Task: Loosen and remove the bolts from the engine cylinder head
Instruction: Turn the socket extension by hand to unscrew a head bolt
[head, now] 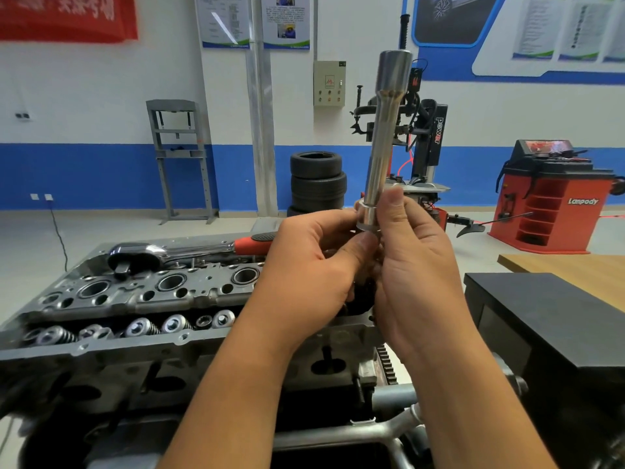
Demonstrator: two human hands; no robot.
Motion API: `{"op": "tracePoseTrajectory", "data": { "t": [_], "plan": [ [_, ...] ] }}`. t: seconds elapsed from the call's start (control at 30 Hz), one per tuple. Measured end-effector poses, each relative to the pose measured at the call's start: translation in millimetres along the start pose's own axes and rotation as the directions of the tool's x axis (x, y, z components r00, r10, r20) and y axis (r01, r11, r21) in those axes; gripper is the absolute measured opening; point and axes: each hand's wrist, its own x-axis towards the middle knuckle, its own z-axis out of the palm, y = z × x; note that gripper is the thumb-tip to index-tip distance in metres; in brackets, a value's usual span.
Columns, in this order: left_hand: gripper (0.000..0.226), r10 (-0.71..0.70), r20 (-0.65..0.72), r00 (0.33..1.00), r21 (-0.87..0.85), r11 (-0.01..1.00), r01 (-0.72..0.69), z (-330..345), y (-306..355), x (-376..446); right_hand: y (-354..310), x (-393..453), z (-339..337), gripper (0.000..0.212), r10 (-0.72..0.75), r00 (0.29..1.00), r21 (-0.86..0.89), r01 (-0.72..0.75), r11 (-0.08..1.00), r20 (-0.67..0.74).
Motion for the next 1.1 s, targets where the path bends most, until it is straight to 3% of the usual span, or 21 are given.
{"op": "tracePoseTrajectory", "data": {
  "t": [0.2,0.33,0.47,0.77,0.93,1.1],
  "plan": [
    [0.024,-0.015,-0.112,0.994,0.065,0.998,0.023,-2.0,-3.7,0.9,2.1,-0.3,-1.7,0.033,-0.030,0.999,-0.057,0.031,0.998,0.014],
    [0.017,0.006,-0.027,1.000,0.035,0.999,-0.005,-2.6,-2.5,-0.5,1.6,-2.4,0.2,0.027,-0.025,0.999,-0.116,0.029,0.993,0.033],
    [0.021,-0.022,0.045,0.999,-0.010,1.000,0.022,-1.6,-0.2,-1.2,1.2,-2.2,0.6,0.036,0.005,1.000,-0.101,-0.006,0.995,-0.008],
    [0.016,0.026,-0.112,0.993,0.090,0.996,-0.015,0.4,-4.9,1.7,3.7,-0.2,-1.0,0.025,-0.040,0.999,-0.048,0.039,0.998,-0.005],
    [0.020,0.035,0.021,0.999,-0.026,0.999,-0.034,0.7,-0.2,-0.2,2.5,-0.2,-0.4,0.033,-0.016,1.000,-0.067,0.015,0.998,-0.013],
    [0.014,0.027,-0.073,0.997,0.058,0.998,-0.022,0.0,-4.4,1.3,2.1,0.1,-0.6,0.026,-0.027,1.000,-0.014,0.027,1.000,-0.008]
  ]
}}
